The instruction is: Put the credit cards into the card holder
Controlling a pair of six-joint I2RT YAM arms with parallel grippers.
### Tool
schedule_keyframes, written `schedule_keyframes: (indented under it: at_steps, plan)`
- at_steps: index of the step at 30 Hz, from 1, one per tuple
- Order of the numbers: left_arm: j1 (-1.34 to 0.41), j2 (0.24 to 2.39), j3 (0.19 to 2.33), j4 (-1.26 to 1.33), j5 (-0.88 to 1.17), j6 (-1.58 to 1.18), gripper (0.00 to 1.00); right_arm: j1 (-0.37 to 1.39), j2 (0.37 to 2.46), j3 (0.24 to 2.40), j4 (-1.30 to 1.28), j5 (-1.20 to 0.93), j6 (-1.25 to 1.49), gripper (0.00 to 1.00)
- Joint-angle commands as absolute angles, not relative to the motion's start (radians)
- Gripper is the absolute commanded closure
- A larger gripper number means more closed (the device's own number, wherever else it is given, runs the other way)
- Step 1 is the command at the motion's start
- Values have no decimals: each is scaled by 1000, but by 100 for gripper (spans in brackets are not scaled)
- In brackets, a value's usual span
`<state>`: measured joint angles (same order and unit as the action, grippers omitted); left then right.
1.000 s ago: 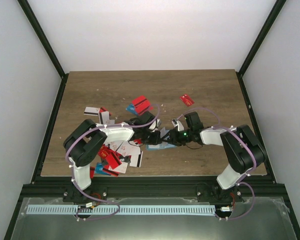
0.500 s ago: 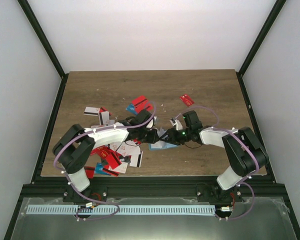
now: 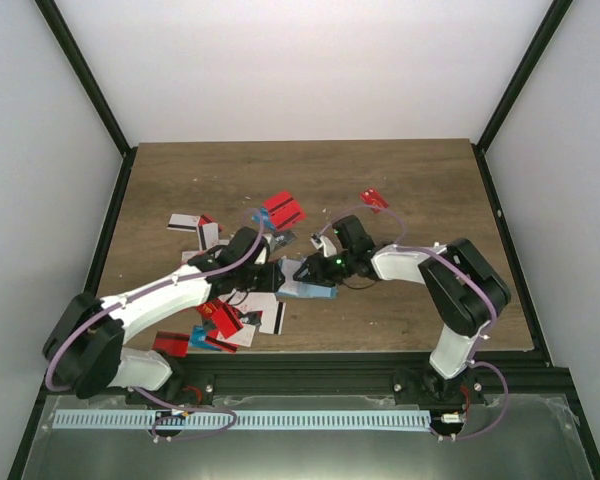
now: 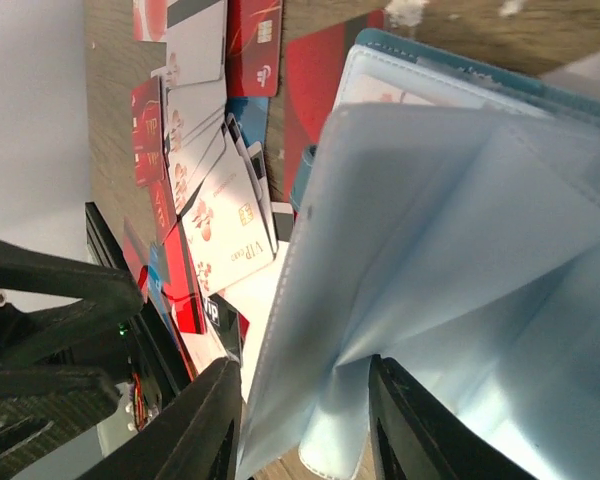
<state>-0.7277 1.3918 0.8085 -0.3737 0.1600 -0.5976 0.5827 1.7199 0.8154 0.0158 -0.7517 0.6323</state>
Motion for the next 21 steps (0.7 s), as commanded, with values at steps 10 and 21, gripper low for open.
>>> schedule_keyframes:
  at_steps: [10,21]
  plan:
    - [-655,1175,657,-445,101,-633,49,670,1901,1049,38,-758,663,45]
    - [-584,1237,627,-349,94,-647,52,689,1931,1086,132,-850,669,42]
